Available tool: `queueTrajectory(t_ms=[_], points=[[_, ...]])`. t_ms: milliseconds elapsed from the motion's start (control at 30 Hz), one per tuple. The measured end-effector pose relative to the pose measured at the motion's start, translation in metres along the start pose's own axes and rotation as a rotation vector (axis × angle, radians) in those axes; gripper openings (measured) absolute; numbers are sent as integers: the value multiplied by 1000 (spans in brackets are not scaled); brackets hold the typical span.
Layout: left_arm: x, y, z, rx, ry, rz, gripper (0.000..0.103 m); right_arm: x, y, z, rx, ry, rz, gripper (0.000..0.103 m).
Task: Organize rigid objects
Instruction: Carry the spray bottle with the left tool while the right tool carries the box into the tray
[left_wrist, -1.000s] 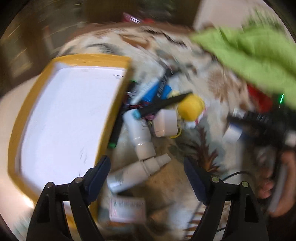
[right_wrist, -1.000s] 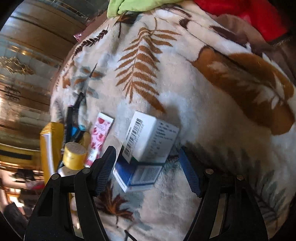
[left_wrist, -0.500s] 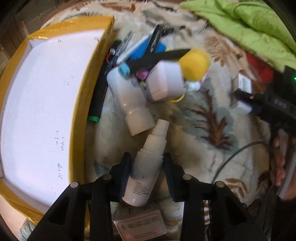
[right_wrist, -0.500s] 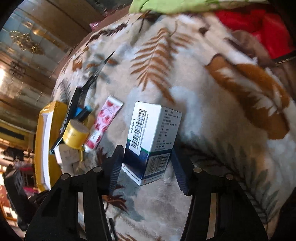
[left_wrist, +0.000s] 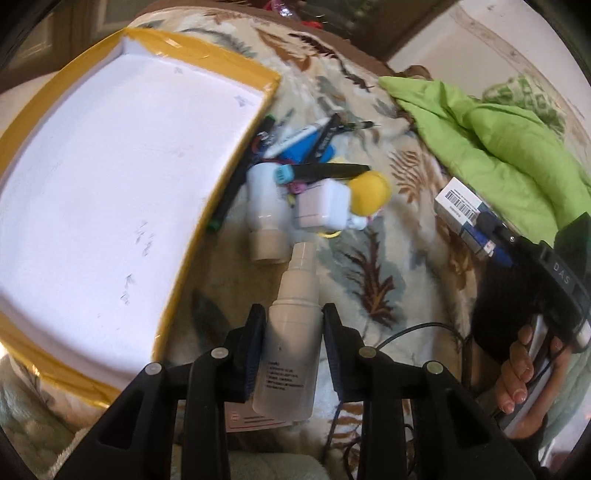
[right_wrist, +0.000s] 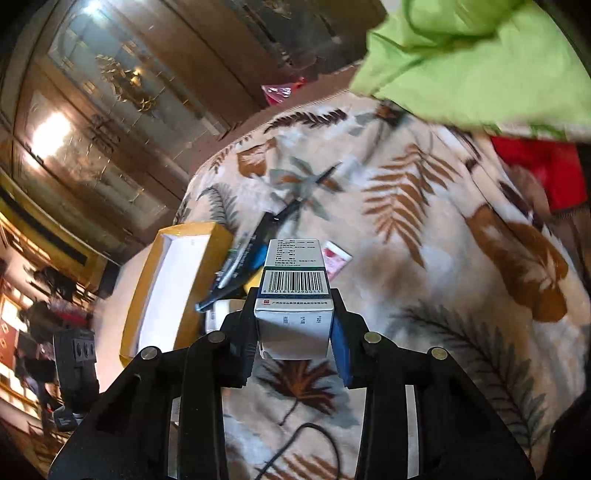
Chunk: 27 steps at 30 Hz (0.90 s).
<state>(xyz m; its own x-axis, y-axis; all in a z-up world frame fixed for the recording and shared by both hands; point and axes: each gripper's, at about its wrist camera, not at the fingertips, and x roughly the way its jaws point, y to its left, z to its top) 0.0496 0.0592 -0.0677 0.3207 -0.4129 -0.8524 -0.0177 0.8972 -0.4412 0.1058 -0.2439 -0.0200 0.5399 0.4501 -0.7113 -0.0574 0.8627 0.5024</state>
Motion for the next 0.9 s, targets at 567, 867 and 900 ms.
queueTrajectory(t_ms=[567,867,900], points=[[-73,59,22,-212,-201,-22,31,27,77,-12,-107,110,174,34],[-58,128,36,-382,-199,110,31,111,200,-38,-384,214,192,34],[-55,128,38,-381,-196,121,31,127,208,-45,-398,236,177,34]])
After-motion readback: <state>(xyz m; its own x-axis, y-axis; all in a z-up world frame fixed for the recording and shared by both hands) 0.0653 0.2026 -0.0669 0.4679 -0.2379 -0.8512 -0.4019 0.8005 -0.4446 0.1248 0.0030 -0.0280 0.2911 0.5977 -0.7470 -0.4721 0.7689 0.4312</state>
